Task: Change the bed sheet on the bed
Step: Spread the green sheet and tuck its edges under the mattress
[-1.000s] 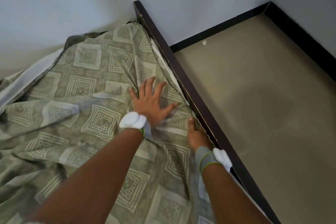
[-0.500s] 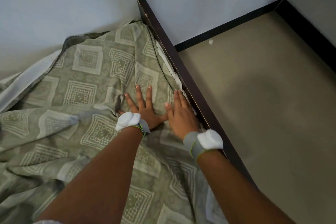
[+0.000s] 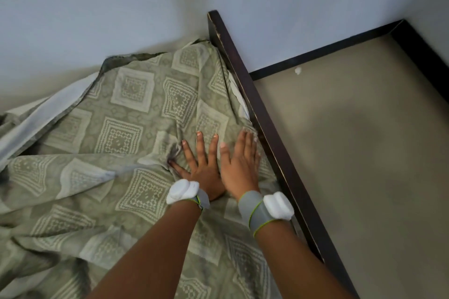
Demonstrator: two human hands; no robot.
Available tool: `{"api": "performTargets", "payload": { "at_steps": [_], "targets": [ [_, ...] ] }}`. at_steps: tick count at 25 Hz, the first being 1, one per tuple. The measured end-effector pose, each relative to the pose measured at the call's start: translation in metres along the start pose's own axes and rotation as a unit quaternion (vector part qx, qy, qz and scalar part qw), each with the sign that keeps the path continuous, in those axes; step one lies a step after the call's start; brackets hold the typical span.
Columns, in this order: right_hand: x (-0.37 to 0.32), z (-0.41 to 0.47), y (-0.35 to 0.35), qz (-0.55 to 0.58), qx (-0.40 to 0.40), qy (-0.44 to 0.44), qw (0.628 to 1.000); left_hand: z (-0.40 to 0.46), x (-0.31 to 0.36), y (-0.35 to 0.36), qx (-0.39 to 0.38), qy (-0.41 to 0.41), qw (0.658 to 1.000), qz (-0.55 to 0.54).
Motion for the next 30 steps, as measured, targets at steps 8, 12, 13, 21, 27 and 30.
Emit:
{"api": "performTargets", "payload": {
  "at_steps": [8,12,13,21,27,30],
  "targets": [
    [-0.030,0.089,0.001,-0.074,0.010,0.017,0.997,0.072,-0.006,-0.013,0.016,0.002,1.000,0.002],
    [-0.048,0.132,-0.019,0.095,-0.003,0.123,0.988,0.074,-0.010,-0.010,0.011,0.040,0.999,0.007],
    [-0.051,0.147,-0.026,0.146,-0.028,0.135,0.980,0.077,-0.011,-0.013,0.006,0.050,0.999,0.003],
    [-0.059,0.120,-0.005,-0.063,0.066,0.016,0.996,0.078,-0.011,0.010,0.077,0.036,0.996,-0.036],
    [-0.063,0.164,-0.031,0.045,-0.014,0.009,0.999,0.077,-0.014,0.007,0.053,0.080,0.995,0.021],
    [-0.040,0.104,-0.013,-0.052,-0.032,-0.054,0.997,0.081,-0.008,0.007,0.065,0.051,0.996,0.046]
  ]
}}
Point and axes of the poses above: each hand's wrist, its own z-axis towards the middle knuckle, its own y-axis out of the palm, x = y × z, the point moved 3 cm from there along z, towards the middle knuckle, and after that the axes turned 10 degrees about -x, right-handed, at the moved point
